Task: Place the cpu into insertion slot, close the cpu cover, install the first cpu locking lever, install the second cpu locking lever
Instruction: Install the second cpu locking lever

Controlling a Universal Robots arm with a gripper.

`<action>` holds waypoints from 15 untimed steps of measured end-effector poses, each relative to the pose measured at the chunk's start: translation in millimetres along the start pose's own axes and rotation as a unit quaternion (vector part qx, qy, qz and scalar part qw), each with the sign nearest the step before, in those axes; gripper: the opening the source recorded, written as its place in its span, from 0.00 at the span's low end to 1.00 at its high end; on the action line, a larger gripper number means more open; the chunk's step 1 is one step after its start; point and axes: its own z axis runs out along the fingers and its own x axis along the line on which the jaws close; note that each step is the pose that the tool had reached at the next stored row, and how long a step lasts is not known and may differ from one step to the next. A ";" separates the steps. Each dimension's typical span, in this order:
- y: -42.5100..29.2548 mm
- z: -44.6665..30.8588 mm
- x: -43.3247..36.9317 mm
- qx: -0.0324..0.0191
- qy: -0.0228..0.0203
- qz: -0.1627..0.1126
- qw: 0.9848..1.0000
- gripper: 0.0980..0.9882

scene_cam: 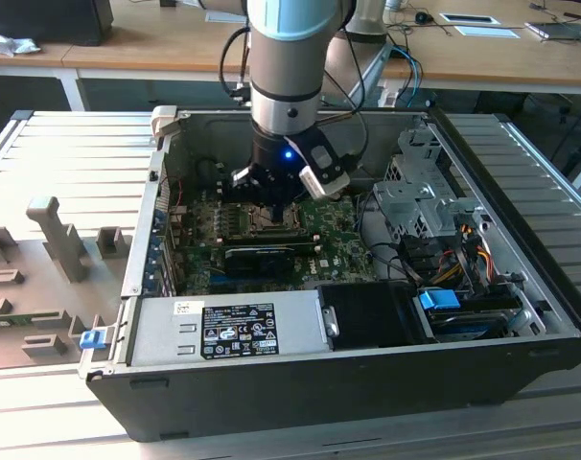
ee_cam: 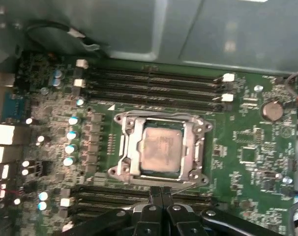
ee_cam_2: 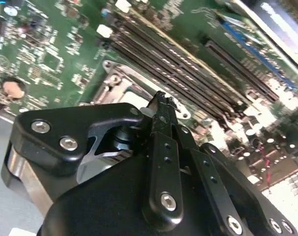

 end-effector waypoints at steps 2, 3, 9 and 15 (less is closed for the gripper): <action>-1.6 0.0 7.9 0.000 0.000 0.000 1.000 0.01; -2.3 0.0 12.4 0.000 0.000 0.000 1.000 0.01; -3.1 12.2 18.4 -0.001 0.000 0.000 1.000 0.01; -3.9 22.8 21.2 -0.004 0.000 0.000 1.000 0.01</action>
